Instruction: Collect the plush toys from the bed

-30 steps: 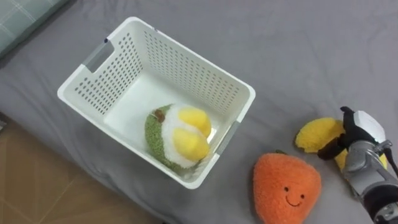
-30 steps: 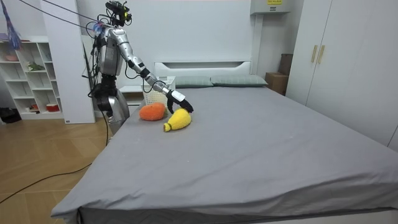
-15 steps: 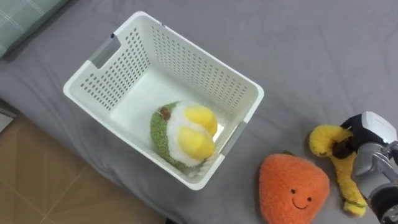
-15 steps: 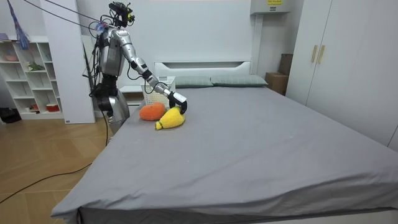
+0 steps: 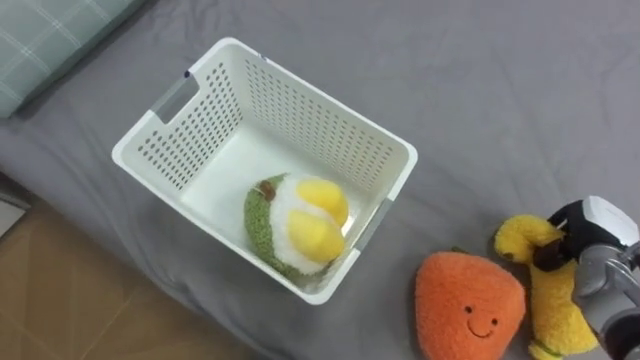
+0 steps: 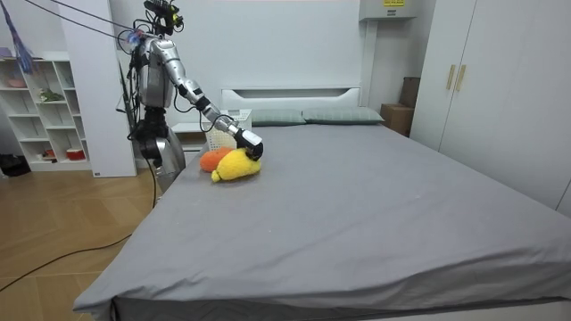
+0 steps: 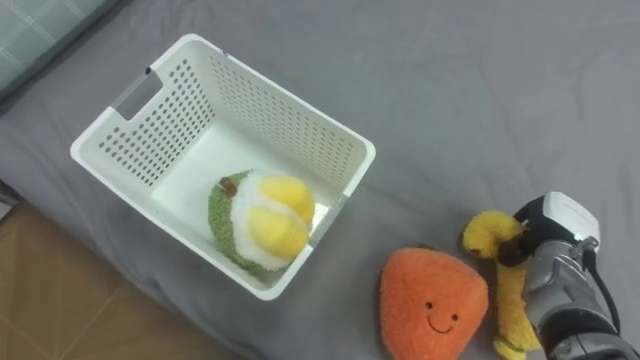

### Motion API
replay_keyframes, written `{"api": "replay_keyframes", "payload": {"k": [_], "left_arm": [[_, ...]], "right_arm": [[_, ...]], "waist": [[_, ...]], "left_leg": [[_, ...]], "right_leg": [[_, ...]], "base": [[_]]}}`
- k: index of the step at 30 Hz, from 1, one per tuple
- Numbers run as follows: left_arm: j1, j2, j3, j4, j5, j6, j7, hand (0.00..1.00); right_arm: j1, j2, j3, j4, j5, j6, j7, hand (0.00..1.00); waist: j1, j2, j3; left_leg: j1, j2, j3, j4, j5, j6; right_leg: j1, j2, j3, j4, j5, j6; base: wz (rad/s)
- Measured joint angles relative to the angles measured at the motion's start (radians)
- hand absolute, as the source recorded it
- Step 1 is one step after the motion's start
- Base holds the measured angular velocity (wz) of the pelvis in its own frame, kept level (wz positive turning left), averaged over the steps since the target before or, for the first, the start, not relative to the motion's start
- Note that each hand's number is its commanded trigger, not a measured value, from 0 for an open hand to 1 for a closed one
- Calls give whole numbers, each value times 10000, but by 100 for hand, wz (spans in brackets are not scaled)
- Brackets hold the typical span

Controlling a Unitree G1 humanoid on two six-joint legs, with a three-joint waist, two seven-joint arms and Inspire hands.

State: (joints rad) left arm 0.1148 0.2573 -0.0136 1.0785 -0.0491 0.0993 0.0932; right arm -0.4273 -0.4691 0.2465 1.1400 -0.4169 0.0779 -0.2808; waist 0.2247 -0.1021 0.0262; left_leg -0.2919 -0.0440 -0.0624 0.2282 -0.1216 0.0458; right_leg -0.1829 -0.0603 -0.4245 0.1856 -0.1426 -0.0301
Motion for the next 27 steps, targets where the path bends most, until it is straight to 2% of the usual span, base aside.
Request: {"api": "replay_keyframes", "payload": {"k": [3,8,9,10,13,17,19,22,27], "left_arm": [[199,16,151,-30,2,6,-88,0],[366,37,532,20,-1,-202,-93,0],[369,40,558,20,-33,-217,-92,0],[375,23,708,19,-81,-244,-92,0],[562,-7,971,21,21,-222,-75,0],[700,-112,1297,20,-4,-166,-41,0],[790,-196,1316,19,0,-167,29,0],[917,-377,1561,14,3,-162,53,0],[922,-419,1677,5,-2,-169,128,0]], "right_arm": [[259,-8,-451,-780,-387,-30,50,100],[896,-23,-721,-3175,-689,-115,183,100],[961,-27,-722,-3391,-691,-126,180,100],[1176,-43,-765,-3891,-708,-127,175,100],[1658,-43,-805,-5165,-1253,-101,225,100],[2255,-42,-1228,-6598,-1889,-112,441,100],[2660,-41,-1535,-7556,-1992,-118,540,100],[2793,-38,-1664,-8216,-1973,-107,555,100],[2994,-25,-1923,-9021,-1881,-91,654,100]], "waist": [[-286,27,-64],[-336,42,-238],[-343,48,-255],[-440,54,-305],[-511,107,-356],[-640,153,-345],[-692,189,-315],[-865,245,-277],[-917,128,-205]], "left_leg": [[282,8,96,-88,20,5],[1193,120,605,-421,17,4],[1297,128,616,-460,16,3],[1463,137,636,-543,15,0],[1837,161,819,-660,17,-5],[2180,169,1042,-757,16,-1],[2361,168,1148,-792,-5,26],[2565,146,1173,-833,-44,56],[2852,153,1331,-872,-61,56]], "right_leg": [[192,-19,120,6,-1,2],[766,13,665,-9,-4,6],[832,12,680,-5,-4,6],[958,24,719,-16,-4,6],[1198,54,907,-8,-5,7],[1418,41,1139,0,-9,14],[1573,46,1275,-1,-26,42],[1742,61,1482,-20,-83,119],[1869,94,1698,-29,-94,135]], "base": [[-12],[-28],[-19],[-8],[-18],[-17],[-14],[-9],[-12]]}}
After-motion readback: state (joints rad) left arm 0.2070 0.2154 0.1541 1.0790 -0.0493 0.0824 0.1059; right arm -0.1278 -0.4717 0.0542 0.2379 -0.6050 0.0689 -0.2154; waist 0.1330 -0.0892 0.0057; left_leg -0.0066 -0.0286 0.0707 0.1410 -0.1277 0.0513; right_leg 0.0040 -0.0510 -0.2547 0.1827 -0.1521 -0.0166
